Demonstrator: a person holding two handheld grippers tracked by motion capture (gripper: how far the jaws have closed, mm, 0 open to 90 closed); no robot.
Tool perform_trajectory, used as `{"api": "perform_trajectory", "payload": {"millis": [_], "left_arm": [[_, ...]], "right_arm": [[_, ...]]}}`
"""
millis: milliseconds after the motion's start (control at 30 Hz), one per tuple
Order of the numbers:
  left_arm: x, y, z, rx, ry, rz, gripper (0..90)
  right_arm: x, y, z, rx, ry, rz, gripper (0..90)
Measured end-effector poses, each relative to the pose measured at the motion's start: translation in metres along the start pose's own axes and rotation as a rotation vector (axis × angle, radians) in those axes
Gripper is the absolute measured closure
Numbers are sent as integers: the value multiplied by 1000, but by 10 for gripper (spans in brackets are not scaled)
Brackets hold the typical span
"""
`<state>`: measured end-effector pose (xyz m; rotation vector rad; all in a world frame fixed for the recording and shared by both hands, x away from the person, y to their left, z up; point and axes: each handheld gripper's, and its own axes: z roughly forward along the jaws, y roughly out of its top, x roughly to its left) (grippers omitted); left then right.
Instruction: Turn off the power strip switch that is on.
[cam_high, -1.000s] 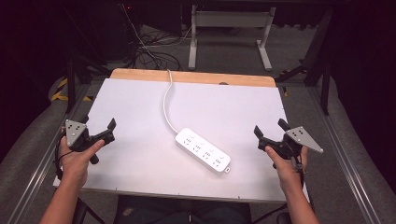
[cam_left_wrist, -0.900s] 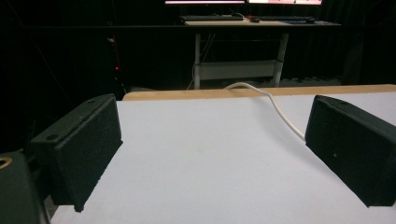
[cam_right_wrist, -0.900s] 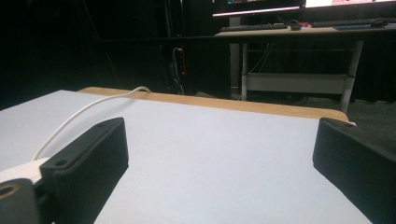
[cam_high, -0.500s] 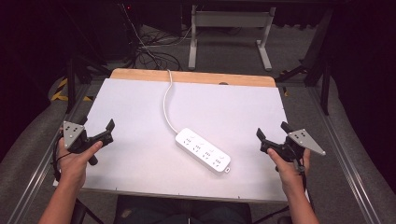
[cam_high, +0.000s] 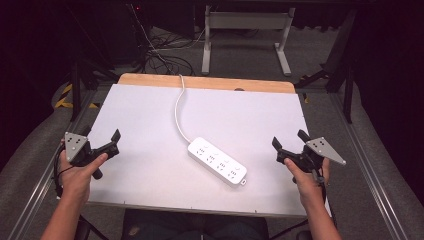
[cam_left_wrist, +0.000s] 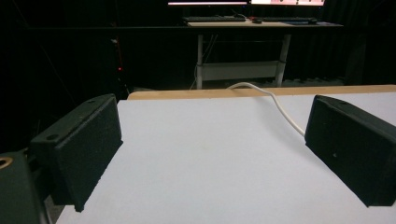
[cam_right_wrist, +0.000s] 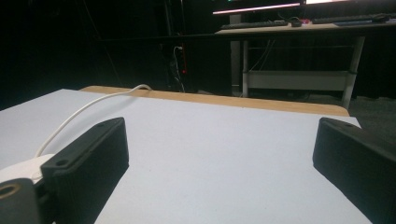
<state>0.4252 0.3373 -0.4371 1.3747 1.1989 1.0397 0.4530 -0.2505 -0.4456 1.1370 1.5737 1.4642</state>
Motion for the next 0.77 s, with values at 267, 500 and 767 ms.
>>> {"api": "perform_trajectory", "payload": {"millis": [267,500,767], "left_arm": [[1,0,0,2,3,-3,45],[2,0,0,-2,5,-3,45],[1,0,2,-6,9,-1,45]], "right_arm": [[1,-1,2,3,2,0,41],[2,0,0,0,2,-1,41],[-1,-1,1,0,4,4,41]]}}
